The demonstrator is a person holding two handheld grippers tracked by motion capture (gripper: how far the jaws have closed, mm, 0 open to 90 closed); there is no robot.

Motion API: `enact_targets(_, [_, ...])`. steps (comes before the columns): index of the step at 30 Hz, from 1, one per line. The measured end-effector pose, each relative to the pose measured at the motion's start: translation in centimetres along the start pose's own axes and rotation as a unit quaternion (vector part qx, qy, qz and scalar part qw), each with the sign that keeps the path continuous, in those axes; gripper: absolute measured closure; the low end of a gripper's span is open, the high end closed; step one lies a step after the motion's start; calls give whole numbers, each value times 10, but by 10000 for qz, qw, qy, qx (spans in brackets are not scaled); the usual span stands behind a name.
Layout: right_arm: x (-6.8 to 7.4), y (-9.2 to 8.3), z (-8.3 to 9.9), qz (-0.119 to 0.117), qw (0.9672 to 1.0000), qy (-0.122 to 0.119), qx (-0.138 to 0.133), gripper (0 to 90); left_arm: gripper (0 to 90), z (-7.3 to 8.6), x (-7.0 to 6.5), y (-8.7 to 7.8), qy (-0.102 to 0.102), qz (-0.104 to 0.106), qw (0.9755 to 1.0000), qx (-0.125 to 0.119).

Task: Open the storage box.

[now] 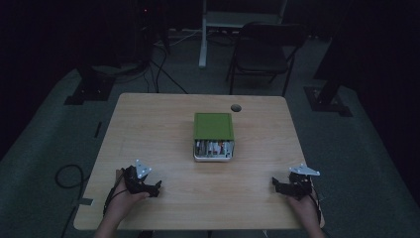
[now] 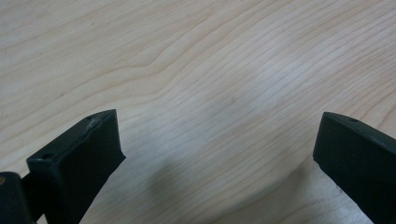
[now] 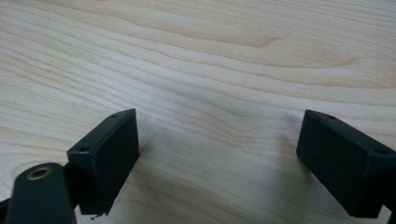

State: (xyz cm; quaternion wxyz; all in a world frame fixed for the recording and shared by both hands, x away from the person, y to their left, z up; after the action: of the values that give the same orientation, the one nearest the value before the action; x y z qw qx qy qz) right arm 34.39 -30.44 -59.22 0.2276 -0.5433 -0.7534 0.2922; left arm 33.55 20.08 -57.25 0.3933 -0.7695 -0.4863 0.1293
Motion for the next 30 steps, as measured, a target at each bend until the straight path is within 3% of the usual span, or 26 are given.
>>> enact_targets(14, [0, 0, 0, 1, 10000, -2, 3, 123, 14, -19, -21, 9, 527, 99, 9986, 32])
enact_targets(30, [0, 0, 0, 1, 10000, -1, 3, 124, 14, -44, -50, 13, 1174, 139, 9930, -79])
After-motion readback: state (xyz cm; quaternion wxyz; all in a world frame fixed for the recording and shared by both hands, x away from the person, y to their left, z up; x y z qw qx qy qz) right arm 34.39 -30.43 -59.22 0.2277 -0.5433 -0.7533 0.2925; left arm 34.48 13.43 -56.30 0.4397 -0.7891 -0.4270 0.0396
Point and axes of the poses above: each handheld gripper's, and its own axes: y roughly forward along the jaws, z roughly out of its underside, x roughly to its left, the point moved 6 cm from there along y, roughly forward along the jaws, and after that the axes turned 1 degree about y, right-handed, at the moved point
